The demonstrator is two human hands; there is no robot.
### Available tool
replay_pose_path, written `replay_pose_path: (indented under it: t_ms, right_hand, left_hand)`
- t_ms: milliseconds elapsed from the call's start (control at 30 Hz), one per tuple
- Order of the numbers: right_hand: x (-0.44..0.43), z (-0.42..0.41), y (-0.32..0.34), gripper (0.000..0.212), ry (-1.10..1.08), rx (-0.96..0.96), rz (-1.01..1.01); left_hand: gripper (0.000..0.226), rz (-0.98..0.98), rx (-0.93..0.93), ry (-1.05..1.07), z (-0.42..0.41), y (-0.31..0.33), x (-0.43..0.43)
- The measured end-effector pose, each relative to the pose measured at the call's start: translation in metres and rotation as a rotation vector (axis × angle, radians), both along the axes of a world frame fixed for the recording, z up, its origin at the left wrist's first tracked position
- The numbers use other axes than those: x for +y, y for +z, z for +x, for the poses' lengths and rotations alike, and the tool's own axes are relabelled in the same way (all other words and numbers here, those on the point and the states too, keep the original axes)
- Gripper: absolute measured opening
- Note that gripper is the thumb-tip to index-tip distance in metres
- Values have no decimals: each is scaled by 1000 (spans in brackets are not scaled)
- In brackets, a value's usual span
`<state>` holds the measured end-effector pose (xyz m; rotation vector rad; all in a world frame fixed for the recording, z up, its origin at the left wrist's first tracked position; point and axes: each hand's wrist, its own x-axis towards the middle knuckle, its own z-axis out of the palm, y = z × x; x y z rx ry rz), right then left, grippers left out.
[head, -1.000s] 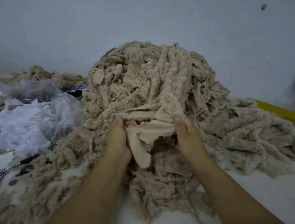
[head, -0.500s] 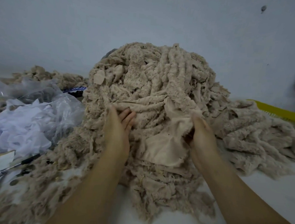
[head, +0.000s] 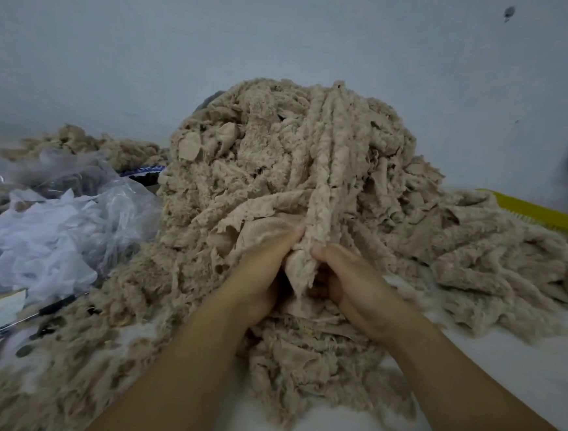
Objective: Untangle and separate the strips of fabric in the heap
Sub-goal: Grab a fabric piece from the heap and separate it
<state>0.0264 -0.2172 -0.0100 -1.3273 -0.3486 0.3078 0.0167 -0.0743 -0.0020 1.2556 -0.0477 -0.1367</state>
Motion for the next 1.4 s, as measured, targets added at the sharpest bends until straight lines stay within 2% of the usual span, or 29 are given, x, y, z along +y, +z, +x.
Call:
replay_pose_path:
  t_ms: [167, 267, 400, 500, 600, 733, 800, 933, 1067, 1133, 1200, 1300, 1400]
  right_hand:
    - [0, 1, -2, 22, 36, -56, -148]
    - [0, -1, -3, 28, 59, -64, -193]
    - [3, 1, -4, 36, -30, -61, -202]
    - [2, 5, -4, 54, -193, -152, -208]
    - [4, 3, -8, 43, -218, -323, -339]
    - [8, -2, -10, 18, -195, -505, -432]
    - [7, 1, -11, 22, -245, -564, -493]
    - [5, 4, -12, 26, -339, -514, -587]
    - [5, 8, -12, 27, -369, -440, -647]
    - [4, 11, -11, 29, -378, -394, -657]
    - [2, 12, -11, 30, -382, -373, -666]
    - [1, 13, -10, 30, -390, -348, -654]
    - [0, 18, -11, 30, -401, -299, -649]
  left_hand:
    - [40, -230, 61, 158, 0, 3, 0]
    - [38, -260, 110, 202, -1, 4, -3]
    - [26, -89, -5, 289, 0, 1, -6]
    - [20, 133, -104, 333, -4, 0, -9]
    - [19, 162, -179, 308, -4, -3, -12]
    - [10, -42, -110, 229, -3, -2, -10]
    - [12, -93, -56, 223, -2, -2, -9]
    - [33, -94, 29, 208, -2, 0, -12]
    - [26, 39, -18, 237, -3, 0, -13]
    - [34, 100, -59, 248, -5, -1, -16]
    - [37, 100, -100, 247, -7, -1, -19]
    - [25, 52, -135, 235, -5, 0, -16]
    - [24, 10, -121, 246, -5, 1, -15]
